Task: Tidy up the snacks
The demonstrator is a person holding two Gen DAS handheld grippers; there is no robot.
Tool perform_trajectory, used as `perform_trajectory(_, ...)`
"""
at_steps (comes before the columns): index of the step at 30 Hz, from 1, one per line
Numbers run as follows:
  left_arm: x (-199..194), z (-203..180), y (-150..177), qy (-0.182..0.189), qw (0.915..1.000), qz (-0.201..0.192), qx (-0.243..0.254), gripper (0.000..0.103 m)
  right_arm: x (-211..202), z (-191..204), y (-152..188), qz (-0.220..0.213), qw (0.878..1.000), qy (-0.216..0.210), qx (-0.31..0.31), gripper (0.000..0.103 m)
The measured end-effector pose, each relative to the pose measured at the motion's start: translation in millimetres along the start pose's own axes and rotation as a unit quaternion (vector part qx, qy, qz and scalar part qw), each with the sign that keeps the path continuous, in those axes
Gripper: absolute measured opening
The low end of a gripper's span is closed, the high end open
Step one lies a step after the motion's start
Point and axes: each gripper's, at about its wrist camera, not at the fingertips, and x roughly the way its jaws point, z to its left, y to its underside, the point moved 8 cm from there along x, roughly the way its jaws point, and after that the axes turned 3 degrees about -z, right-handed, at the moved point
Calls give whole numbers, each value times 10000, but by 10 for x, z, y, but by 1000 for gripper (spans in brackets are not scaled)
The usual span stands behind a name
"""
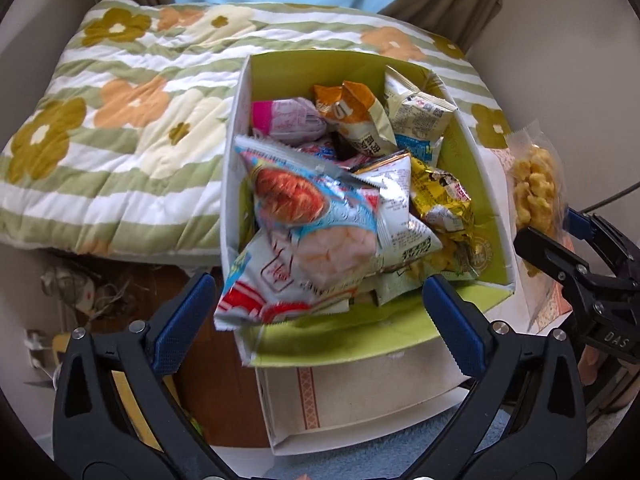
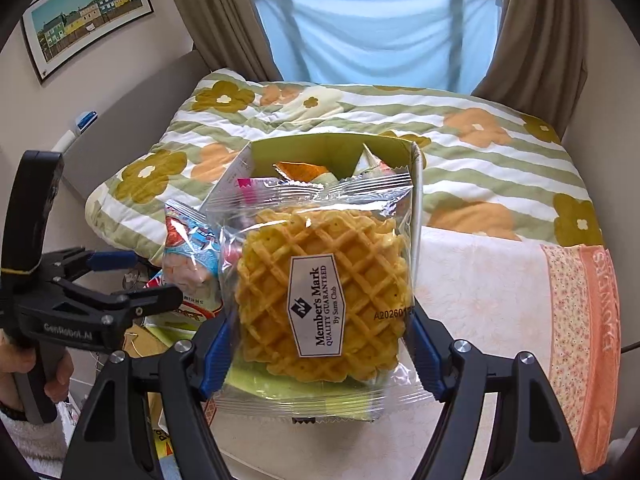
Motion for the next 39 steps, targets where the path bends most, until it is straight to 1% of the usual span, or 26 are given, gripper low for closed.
perform_trajectory(9,-257,204,177,-152,9993,-216,-259,103,160,160,-44,-256,9995,-17,177,73)
perform_trajectory(10,-265,223,197,-151,9993,-221,-270,103,179,167,-45,-319,9993,21,189,76)
perform_trajectory(11,-272,246,213,-153,9992,-227,-285,103,196,174,-45,-375,9991,81,200,82)
perform_trajectory(12,-270,268,232,-158,9992,-213,-299,103,207,179,-44,-429,9988,98,217,86)
perform_trajectory(13,-268,292,253,-156,9992,-197,-311,103,207,192,-45,-483,9985,57,249,91)
perform_trajectory(14,-263,310,267,-145,9992,-200,-320,103,196,188,-48,-521,9982,25,283,93)
perform_trajectory(17,-232,338,314,-58,9992,-183,-343,103,148,184,-39,-654,9972,107,358,93)
perform_trajectory(20,-214,334,352,-16,9994,-166,-289,103,123,143,16,-608,9970,284,382,93)
perform_trajectory(24,-294,249,357,-55,9995,-264,-157,103,7,91,43,-643,9962,343,474,93)
perform_trajectory(28,-512,99,356,-57,9985,-527,-128,103,-228,60,51,-823,9951,383,403,93)
perform_trajectory(32,-858,-157,358,-180,9948,-1002,-11,103,-577,16,54,-1061,9931,336,361,93)
perform_trajectory(36,-1303,-538,384,-234,9871,-1579,92,103,-1093,-116,70,-1355,9893,517,187,93)
perform_trajectory(39,-1620,-838,472,-250,9797,-1983,173,103,-1551,-285,134,-1610,9844,701,139,93)
